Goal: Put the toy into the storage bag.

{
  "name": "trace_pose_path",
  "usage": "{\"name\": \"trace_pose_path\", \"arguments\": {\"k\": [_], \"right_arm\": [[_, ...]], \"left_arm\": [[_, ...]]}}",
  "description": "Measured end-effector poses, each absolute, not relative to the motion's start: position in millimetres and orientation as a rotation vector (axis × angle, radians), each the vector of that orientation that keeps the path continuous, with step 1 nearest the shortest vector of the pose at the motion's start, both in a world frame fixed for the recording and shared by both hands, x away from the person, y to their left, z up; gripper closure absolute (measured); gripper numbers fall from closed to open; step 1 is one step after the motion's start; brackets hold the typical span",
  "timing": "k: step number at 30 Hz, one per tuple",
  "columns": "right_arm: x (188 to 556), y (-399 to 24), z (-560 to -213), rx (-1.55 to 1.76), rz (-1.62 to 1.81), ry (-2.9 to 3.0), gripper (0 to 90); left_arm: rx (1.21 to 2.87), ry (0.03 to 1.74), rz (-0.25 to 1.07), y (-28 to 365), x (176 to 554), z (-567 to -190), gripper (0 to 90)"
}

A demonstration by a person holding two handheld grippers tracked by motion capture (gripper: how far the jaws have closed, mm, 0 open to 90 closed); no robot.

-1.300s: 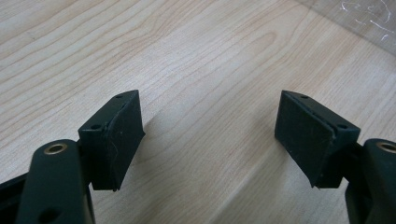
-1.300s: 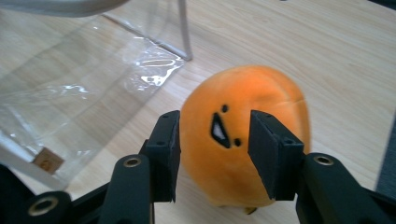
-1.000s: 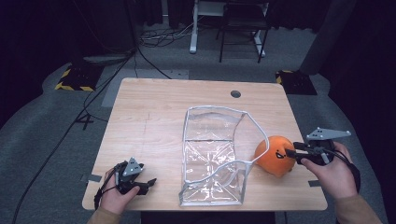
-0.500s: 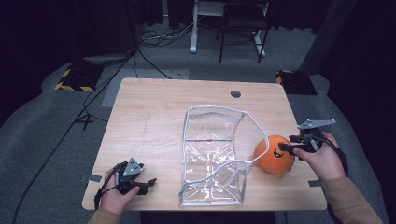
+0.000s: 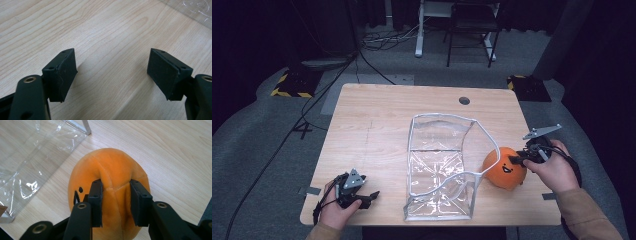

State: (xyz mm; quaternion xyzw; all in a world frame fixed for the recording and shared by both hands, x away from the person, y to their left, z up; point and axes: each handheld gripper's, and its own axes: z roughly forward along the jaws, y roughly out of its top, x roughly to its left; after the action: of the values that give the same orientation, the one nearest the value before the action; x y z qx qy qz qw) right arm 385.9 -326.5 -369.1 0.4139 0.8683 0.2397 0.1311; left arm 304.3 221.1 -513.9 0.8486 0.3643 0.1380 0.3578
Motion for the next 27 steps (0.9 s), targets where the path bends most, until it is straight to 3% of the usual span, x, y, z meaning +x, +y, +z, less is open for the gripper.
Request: {"name": "trace_pose_path", "arguments": {"k": [6, 27], "right_arm": [[380, -326, -355, 1.165, 0.668, 2.522, 73.9], [367, -330, -295, 1.144, 0.681, 2.468, 74.3]], "left_arm": [[2.19, 0.94, 0.356, 221, 304, -514, 23.8], [2.194, 0.938, 0.359, 221, 305, -514, 23.2]]}}
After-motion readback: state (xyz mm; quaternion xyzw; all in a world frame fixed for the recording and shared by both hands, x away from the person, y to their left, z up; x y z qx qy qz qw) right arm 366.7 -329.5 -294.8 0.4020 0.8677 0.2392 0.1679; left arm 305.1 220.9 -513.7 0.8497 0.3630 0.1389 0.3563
